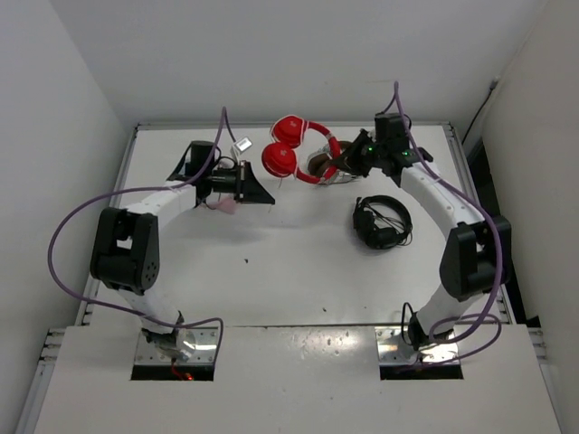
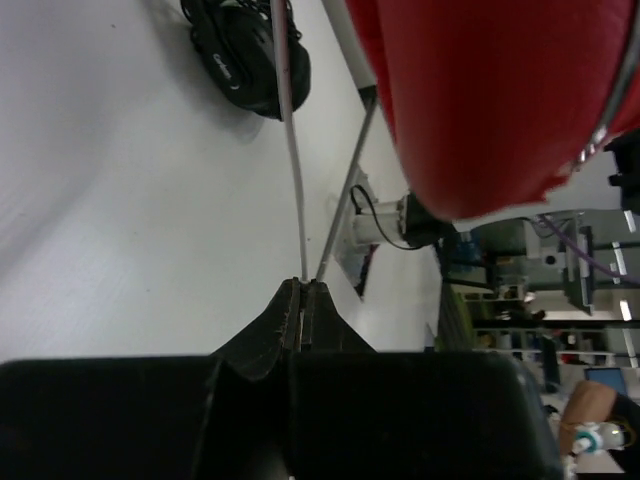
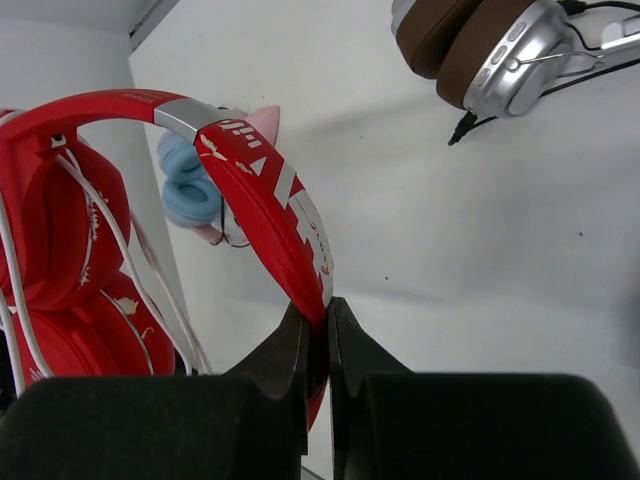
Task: Wrap the headphones
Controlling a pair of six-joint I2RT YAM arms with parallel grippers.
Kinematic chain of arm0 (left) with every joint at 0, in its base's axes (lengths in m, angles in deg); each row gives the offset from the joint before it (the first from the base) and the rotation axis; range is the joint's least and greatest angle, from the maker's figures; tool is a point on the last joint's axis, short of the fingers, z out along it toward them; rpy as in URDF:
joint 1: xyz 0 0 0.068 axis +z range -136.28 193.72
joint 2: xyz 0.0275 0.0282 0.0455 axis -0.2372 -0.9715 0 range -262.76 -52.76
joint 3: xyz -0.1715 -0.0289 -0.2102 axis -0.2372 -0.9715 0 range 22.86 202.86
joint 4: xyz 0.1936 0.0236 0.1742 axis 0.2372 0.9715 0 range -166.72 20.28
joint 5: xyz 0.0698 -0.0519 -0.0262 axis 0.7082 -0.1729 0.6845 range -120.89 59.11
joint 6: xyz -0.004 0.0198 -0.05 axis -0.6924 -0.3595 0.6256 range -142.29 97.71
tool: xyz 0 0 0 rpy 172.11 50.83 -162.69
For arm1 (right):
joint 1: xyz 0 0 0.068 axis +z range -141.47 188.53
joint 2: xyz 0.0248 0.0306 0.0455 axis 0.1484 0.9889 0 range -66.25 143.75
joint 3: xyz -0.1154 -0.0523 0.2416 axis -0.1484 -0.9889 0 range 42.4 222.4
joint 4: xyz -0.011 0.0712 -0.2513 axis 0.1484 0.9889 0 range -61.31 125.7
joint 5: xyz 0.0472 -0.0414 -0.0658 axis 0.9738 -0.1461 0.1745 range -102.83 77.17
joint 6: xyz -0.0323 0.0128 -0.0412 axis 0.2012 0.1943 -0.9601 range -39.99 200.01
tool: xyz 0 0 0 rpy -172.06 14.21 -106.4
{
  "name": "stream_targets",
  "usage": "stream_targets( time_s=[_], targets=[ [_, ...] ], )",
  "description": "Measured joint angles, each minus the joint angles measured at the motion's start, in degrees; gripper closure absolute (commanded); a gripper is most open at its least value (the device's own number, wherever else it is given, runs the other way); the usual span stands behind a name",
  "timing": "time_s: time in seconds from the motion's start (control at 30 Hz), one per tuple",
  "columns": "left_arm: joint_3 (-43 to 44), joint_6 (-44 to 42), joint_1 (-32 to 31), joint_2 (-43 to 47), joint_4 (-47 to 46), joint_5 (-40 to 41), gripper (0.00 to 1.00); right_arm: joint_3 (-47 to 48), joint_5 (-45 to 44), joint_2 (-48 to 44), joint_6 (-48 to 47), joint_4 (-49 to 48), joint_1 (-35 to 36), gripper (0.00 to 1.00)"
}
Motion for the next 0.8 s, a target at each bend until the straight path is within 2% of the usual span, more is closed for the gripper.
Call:
stream_targets(
  time_s=[0.23, 0.37, 0.57, 0.8],
  targets=[
    [-6.91, 18.32, -0.76, 1.66, -15.74, -0.92, 1.00, 3.06, -4.42, 3.74, -1.22, 0.59, 3.17, 1.00],
    [-7.28, 23.26, -0.76, 5.97, -18.38, 1.60, 1.00, 3.23, -6.71, 4.70, -2.38, 1.60, 3.13, 1.00],
    [-7.28, 23.69, -0.76, 12.85, -14.21, 6.16, 1.00, 3.30, -7.34, 5.20, -2.86, 1.49, 4.39, 1.00],
    [-7.96, 22.12, -0.76, 14.93, -5.64, 9.53, 1.00, 7.41, -9.99, 8.76, -3.41, 1.27, 10.27, 1.00]
  ],
)
